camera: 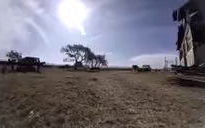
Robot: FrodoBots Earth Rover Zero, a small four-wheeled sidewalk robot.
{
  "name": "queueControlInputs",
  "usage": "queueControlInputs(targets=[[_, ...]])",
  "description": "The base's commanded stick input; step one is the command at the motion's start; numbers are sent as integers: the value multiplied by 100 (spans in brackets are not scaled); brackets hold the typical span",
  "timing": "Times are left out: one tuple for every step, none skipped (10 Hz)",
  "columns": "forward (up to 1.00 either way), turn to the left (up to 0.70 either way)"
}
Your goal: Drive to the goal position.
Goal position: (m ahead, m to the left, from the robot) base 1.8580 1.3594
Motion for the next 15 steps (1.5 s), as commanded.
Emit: queueControlInputs(targets=[[70, 0], [70, 0], [70, 0], [70, 0], [70, 0], [70, 0], [70, 0], [70, 0], [70, 0], [70, 0], [70, 0], [70, 27], [70, 27], [70, 27], [70, 27]])
